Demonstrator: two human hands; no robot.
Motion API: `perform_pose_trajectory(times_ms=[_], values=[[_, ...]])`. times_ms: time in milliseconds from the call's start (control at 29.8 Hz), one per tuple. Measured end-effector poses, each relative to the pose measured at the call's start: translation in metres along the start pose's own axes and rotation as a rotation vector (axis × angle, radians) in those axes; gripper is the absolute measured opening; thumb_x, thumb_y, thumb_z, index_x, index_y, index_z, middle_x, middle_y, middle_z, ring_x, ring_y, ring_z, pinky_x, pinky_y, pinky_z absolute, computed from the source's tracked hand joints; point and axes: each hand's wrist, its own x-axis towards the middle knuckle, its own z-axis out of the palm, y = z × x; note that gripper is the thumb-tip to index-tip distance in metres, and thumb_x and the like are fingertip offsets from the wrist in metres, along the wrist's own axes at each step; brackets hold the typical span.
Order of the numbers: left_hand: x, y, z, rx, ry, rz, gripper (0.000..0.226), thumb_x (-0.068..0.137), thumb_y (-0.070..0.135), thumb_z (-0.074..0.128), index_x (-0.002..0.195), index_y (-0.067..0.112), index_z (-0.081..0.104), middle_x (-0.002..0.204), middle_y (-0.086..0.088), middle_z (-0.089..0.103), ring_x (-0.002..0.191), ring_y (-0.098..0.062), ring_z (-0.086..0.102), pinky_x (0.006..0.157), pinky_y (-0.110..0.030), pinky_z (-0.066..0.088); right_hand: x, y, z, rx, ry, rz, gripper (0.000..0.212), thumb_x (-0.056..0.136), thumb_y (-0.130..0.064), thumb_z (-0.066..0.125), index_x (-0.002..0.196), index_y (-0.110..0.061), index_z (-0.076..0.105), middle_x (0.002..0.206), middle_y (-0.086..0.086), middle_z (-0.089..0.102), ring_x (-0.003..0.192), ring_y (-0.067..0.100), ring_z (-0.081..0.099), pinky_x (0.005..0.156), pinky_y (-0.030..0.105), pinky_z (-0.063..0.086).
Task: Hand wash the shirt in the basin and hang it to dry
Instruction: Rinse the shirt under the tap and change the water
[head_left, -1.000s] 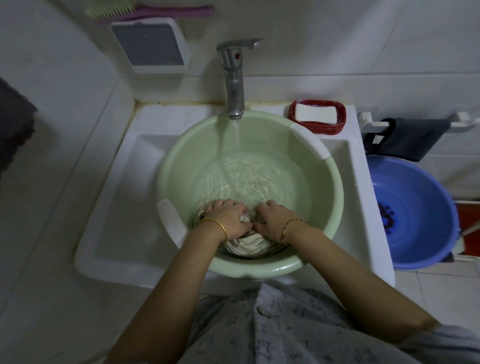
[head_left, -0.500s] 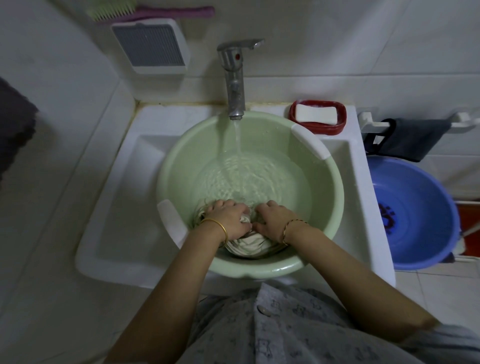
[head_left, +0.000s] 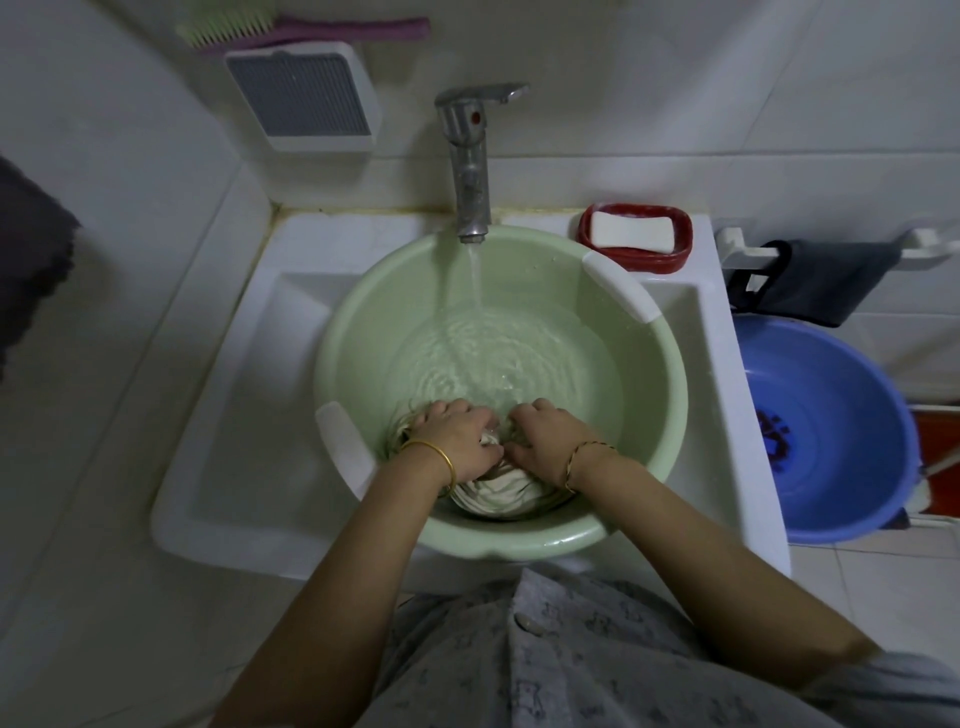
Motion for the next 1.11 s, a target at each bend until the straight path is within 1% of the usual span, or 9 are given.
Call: perform_pose_trajectory(times_ms=[134, 268, 369, 470, 604, 738, 906, 1007, 1107], values=[[0.005, -0.004, -0.001, -0.149, 0.18, -0.001, 0.038, 0.087, 0.029, 0.055, 0.125, 0.025, 0.056, 0.132, -0.004, 0.049, 0.125, -0.026, 0.039, 0.108, -0.034, 0.03, -0.002, -0.002, -0.013, 0.06, 0.183, -0.056, 0.038, 0.094, -0.026, 0.048, 0.129, -0.011, 0.049, 0.127, 0.012, 0.047, 0.114, 0.032, 0.05, 0.094, 0.04, 0.044], [0.01, -0.012, -0.011, -0.24, 0.469, -0.013, 0.03, 0.079, 0.017, 0.057, 0.107, 0.014, 0.066, 0.115, -0.01, 0.06, 0.112, -0.032, 0.051, 0.099, -0.037, 0.038, -0.001, -0.008, -0.042, 0.138, 0.48, -0.172, 0.034, 0.091, -0.013, 0.05, 0.124, -0.009, 0.055, 0.131, 0.011, 0.046, 0.109, 0.033, 0.055, 0.087, 0.043, 0.048], [0.011, -0.014, -0.019, -0.303, 0.626, -0.018, 0.036, 0.07, 0.019, 0.048, 0.097, 0.009, 0.068, 0.106, -0.012, 0.063, 0.105, -0.034, 0.055, 0.095, -0.038, 0.04, 0.002, -0.021, -0.077, 0.122, 0.746, -0.268, 0.043, 0.082, 0.0, 0.051, 0.125, -0.003, 0.053, 0.139, 0.017, 0.042, 0.111, 0.038, 0.054, 0.08, 0.046, 0.052], [0.009, -0.013, -0.019, -0.323, 0.702, -0.011, 0.036, 0.067, 0.016, 0.048, 0.094, 0.008, 0.069, 0.105, -0.014, 0.063, 0.103, -0.036, 0.056, 0.093, -0.037, 0.04, 0.009, -0.038, -0.11, 0.084, 0.921, -0.313, 0.058, 0.076, 0.005, 0.05, 0.133, -0.001, 0.046, 0.145, 0.021, 0.035, 0.116, 0.041, 0.049, 0.083, 0.047, 0.051], [0.004, -0.011, -0.017, -0.345, 0.745, 0.004, 0.034, 0.067, 0.011, 0.049, 0.094, 0.007, 0.069, 0.107, -0.015, 0.063, 0.104, -0.036, 0.055, 0.094, -0.036, 0.039, 0.025, -0.054, -0.141, -0.045, 0.973, -0.193, 0.076, 0.077, 0.01, 0.048, 0.147, -0.007, 0.024, 0.157, 0.014, 0.015, 0.111, 0.036, 0.046, 0.079, 0.041, 0.048], [0.0, -0.007, -0.019, -0.366, 0.765, 0.014, 0.034, 0.066, 0.009, 0.05, 0.094, 0.009, 0.069, 0.106, -0.013, 0.063, 0.104, -0.035, 0.055, 0.094, -0.035, 0.039, 0.038, -0.058, -0.155, -0.132, 0.91, -0.126, 0.079, 0.084, 0.006, 0.045, 0.151, -0.013, 0.007, 0.16, 0.005, -0.001, 0.115, 0.033, 0.042, 0.084, 0.04, 0.045], [-0.002, -0.006, -0.02, -0.376, 0.734, -0.005, 0.035, 0.068, 0.011, 0.048, 0.096, 0.008, 0.069, 0.109, -0.013, 0.061, 0.109, -0.033, 0.052, 0.098, -0.039, 0.04, 0.044, -0.058, -0.156, -0.19, 0.864, -0.072, 0.081, 0.087, 0.0, 0.048, 0.151, -0.015, 0.001, 0.159, 0.004, -0.009, 0.114, 0.032, 0.042, 0.08, 0.038, 0.044], [-0.001, -0.006, -0.02, -0.366, 0.72, -0.016, 0.037, 0.069, 0.012, 0.046, 0.097, 0.008, 0.069, 0.111, -0.013, 0.061, 0.11, -0.033, 0.051, 0.099, -0.039, 0.039, 0.044, -0.058, -0.154, -0.224, 0.887, -0.056, 0.082, 0.085, 0.003, 0.047, 0.151, -0.018, 0.003, 0.159, 0.005, -0.007, 0.106, 0.032, 0.045, 0.075, 0.038, 0.043], [-0.001, -0.008, -0.018, -0.377, 0.719, -0.019, 0.037, 0.069, 0.012, 0.046, 0.097, 0.008, 0.069, 0.111, -0.013, 0.061, 0.11, -0.033, 0.051, 0.099, -0.038, 0.039, 0.044, -0.056, -0.156, -0.26, 0.897, -0.051, 0.08, 0.086, 0.002, 0.047, 0.151, -0.019, 0.004, 0.159, 0.006, -0.002, 0.106, 0.034, 0.046, 0.077, 0.04, 0.043]])
